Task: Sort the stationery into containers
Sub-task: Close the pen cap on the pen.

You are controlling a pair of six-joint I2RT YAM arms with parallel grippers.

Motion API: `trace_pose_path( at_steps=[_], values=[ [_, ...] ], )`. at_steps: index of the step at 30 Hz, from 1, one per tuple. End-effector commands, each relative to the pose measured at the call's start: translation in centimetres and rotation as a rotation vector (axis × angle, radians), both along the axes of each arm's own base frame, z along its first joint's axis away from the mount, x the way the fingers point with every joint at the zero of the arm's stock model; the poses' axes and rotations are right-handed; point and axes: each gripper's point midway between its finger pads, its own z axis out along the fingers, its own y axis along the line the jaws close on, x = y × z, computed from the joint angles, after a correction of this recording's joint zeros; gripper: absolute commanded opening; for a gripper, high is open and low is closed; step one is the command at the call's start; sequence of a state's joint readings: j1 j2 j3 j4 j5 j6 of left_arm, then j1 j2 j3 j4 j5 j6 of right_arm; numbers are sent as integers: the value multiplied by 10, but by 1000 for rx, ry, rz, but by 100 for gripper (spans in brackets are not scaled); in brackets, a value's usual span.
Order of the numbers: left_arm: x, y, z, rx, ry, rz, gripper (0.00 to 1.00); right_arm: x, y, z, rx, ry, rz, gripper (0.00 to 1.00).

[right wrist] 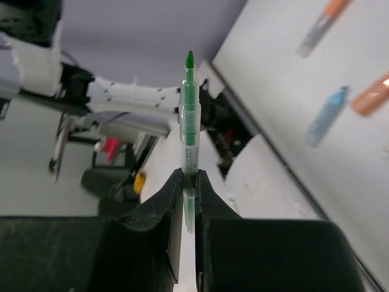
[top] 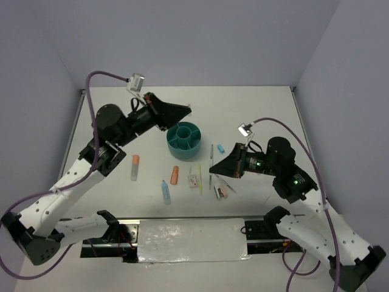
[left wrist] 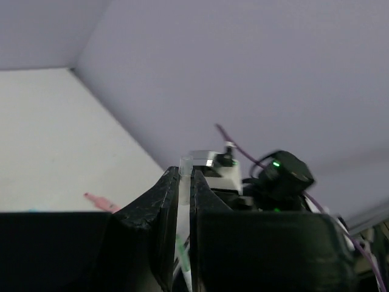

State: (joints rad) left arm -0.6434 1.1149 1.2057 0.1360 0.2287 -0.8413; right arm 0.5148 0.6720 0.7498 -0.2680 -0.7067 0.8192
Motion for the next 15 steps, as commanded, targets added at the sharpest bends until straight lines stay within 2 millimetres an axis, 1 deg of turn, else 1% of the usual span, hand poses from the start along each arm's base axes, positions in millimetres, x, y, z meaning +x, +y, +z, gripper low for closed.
trace_pose_path(
  at_steps=[1,2,3,4,5,6,7,9,11,12,14,15],
  values=[
    [-46,-3,14,-50,-161,-240,0,-12,38,57,116,-160,133,0],
    [-50,1,16,-64,-171,-252,0,-11,46,58,106,-163,136,0],
    [-56,6,20,-74,-191,-264,0,-2,56,61,93,-166,117,0],
    [-58,8,16,-71,-186,-277,0,-7,63,60,80,-167,137,0],
    [-60,12,17,-74,-187,-276,0,0,69,63,70,-172,115,0],
    [-60,13,16,-71,-186,-277,0,-3,70,66,71,-181,125,0],
    [-59,13,11,-59,-166,-272,0,2,72,64,55,-184,98,0],
    [-61,15,10,-56,-167,-270,0,5,73,66,46,-196,84,0],
    [-61,15,7,-48,-152,-265,0,7,72,62,23,-208,78,0],
    [-60,16,4,-46,-145,-262,0,8,72,63,17,-217,73,0],
    [-59,16,2,-46,-134,-259,0,10,73,61,-1,-227,75,0],
    [-60,16,1,-49,-127,-260,0,10,74,63,1,-233,80,0]
  ],
)
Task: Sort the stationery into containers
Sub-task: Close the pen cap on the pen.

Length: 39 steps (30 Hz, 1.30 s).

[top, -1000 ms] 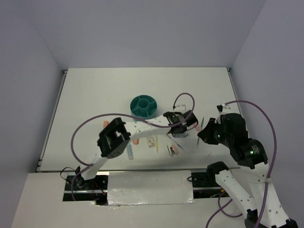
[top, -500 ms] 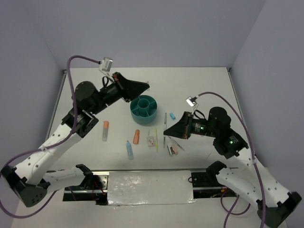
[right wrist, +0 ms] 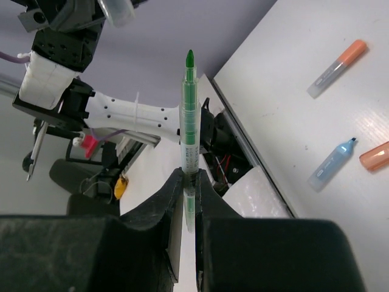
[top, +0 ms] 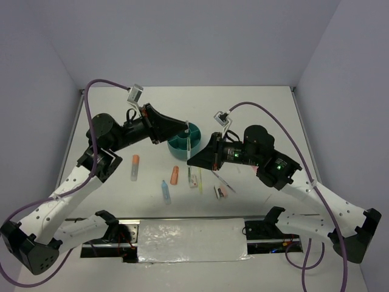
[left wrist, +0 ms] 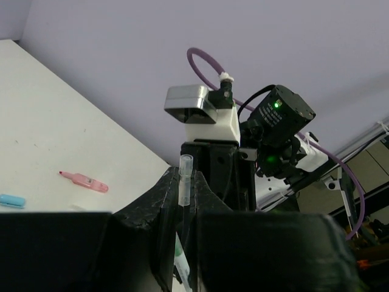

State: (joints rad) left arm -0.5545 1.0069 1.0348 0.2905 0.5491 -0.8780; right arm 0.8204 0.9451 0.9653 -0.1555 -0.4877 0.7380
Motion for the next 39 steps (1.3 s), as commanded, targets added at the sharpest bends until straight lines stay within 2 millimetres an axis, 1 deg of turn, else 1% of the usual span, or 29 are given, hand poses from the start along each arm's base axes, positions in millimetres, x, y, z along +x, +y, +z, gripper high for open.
trace_pose_path(
  at_steps=[1,6,8,14,17,20,24,30,34,39],
  values=[
    [-14,5,15,-38,-41,-28,0,6,3,22,18,-86,-9,0],
    [-10,4,12,-31,-21,-25,0,8,6,26,22,-114,-5,0],
    [-5,3,8,-20,-9,-11,0,10,6,27,19,-117,-7,0],
    [8,6,-1,-16,29,18,0,8,4,30,22,-133,-7,0],
    [11,7,-2,-29,38,16,0,7,3,29,18,-133,-5,0],
    [12,6,-1,-30,37,9,0,7,4,29,16,-129,-3,0],
    [12,1,-5,-32,51,-22,0,8,5,30,10,-131,-1,0],
    [11,-1,-4,-44,49,-44,0,16,6,31,-12,-133,-24,0],
    [13,0,-5,-26,49,-26,0,17,8,38,-3,-147,-26,0],
    [15,1,-8,-22,60,-17,0,23,9,32,-44,-139,-28,0]
  ],
)
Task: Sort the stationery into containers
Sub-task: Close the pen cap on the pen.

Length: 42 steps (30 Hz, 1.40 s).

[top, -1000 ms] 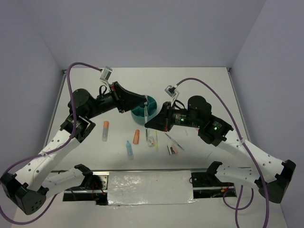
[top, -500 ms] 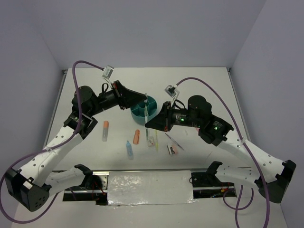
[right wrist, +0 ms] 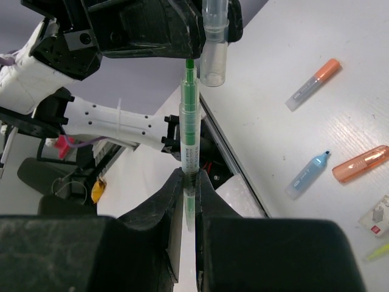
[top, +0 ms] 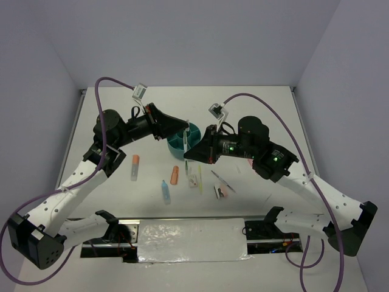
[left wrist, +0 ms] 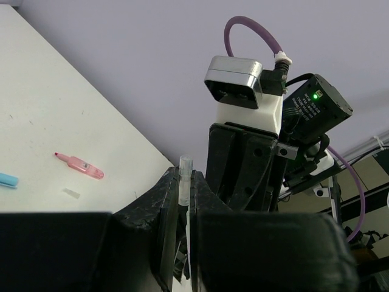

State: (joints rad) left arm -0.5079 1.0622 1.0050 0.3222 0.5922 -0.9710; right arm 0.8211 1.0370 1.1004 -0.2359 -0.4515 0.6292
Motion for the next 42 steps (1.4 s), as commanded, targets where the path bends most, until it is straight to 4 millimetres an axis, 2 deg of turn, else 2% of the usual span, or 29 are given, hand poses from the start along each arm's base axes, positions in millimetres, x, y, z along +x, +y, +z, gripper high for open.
trace_pose_path(
  at_steps=[1,7,19,42],
  values=[
    [-3,4,17,-21,-65,1,0,3,1,20,11,-56,0,0],
    [4,8,27,-23,-84,45,0,-4,0,3,-13,-27,27,0],
    [12,14,27,-22,-77,84,0,-5,-8,-4,-34,-19,0,0],
    [8,10,16,-19,-53,47,0,11,-4,12,-28,-44,-29,0]
  ],
)
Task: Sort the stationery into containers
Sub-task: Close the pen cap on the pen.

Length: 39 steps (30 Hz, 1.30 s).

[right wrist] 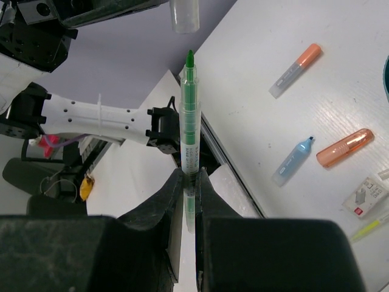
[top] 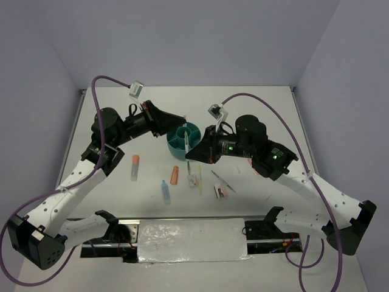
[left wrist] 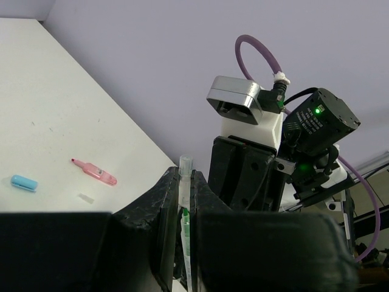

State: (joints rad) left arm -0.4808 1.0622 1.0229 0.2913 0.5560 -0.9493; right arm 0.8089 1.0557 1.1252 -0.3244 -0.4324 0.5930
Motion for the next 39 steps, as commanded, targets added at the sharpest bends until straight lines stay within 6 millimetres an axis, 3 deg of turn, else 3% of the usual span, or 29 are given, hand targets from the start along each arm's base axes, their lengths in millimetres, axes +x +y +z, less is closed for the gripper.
trace_pose_path(
  at_steps=[1,22,27,32,34,39],
  values=[
    [-5,1,14,-27,-50,-21,0,6,1,26,43,-65,-6,0],
    [-15,1,7,-55,-36,-53,0,28,0,42,72,-52,-71,0],
    [-19,4,7,-58,-28,-49,2,45,-2,62,103,-114,-112,0],
    [-27,8,13,-38,-61,-47,8,51,4,104,166,-291,-62,0],
    [-28,9,12,-20,-56,-42,10,55,5,105,140,-315,-60,0],
    [-34,15,24,16,-101,-19,16,42,4,113,157,-409,11,0]
  ],
)
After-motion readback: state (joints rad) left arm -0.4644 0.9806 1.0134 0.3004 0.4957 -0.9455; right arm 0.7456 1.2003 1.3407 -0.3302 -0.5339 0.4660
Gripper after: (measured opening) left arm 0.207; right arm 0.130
